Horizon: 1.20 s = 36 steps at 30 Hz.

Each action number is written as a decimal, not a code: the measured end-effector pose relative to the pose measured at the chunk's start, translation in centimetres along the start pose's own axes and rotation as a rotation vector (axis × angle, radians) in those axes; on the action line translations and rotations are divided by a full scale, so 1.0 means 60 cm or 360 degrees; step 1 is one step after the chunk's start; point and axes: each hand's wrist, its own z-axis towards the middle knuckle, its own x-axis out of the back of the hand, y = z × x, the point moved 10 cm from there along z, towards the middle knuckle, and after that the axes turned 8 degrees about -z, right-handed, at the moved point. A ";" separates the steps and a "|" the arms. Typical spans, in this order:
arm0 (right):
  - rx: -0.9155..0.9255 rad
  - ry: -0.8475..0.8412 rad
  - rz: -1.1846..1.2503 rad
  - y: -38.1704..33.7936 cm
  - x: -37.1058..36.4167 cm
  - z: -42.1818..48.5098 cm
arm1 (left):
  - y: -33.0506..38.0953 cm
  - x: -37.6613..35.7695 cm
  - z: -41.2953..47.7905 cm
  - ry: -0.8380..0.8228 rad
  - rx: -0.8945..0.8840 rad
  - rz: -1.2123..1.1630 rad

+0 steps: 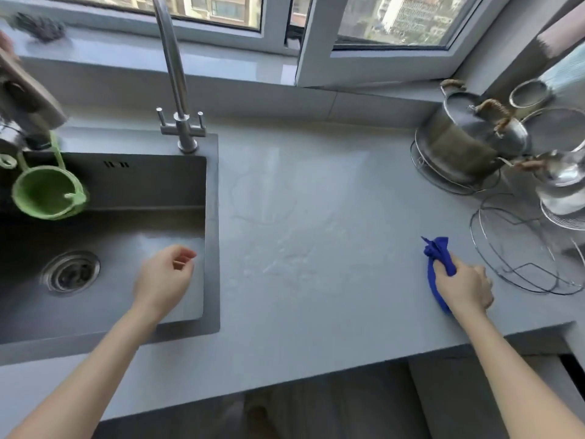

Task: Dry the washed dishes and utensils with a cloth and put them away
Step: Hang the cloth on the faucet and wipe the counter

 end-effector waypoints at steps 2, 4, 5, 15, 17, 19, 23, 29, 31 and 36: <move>-0.0039 -0.0074 -0.0291 0.024 -0.035 -0.022 | -0.013 -0.001 -0.022 0.0027 -0.0001 -0.0008; 0.0019 -0.0079 -0.0342 -0.011 -0.056 -0.047 | -0.022 0.002 -0.042 0.0043 -0.0027 -0.0035; 0.0068 -0.0064 -0.0338 -0.041 -0.063 -0.062 | -0.024 0.005 -0.051 0.0050 -0.0043 -0.0060; 0.0919 -0.0078 -0.0371 -0.440 -0.132 -0.368 | -0.085 0.093 -0.109 0.0258 0.0027 -0.0139; 0.1051 -0.0136 -0.0338 -0.507 -0.148 -0.417 | -0.094 0.105 -0.112 0.0274 0.0042 -0.0117; 0.1153 -0.0178 -0.0352 -0.555 -0.155 -0.447 | -0.099 0.117 -0.110 0.0294 0.0061 -0.0102; 0.1284 -0.0309 0.0284 -0.577 -0.116 -0.454 | -0.100 0.133 -0.093 0.0327 0.0057 -0.0088; 0.0561 -0.0435 0.1584 -0.412 -0.044 -0.274 | -0.091 0.121 -0.064 0.0275 0.0082 -0.0068; 0.0257 -0.0672 0.1856 -0.327 -0.053 -0.198 | -0.087 0.116 -0.051 0.0272 0.0099 -0.0076; 0.0080 -0.0504 0.0920 -0.146 -0.067 -0.049 | -0.060 0.076 -0.011 0.0206 0.0056 -0.0056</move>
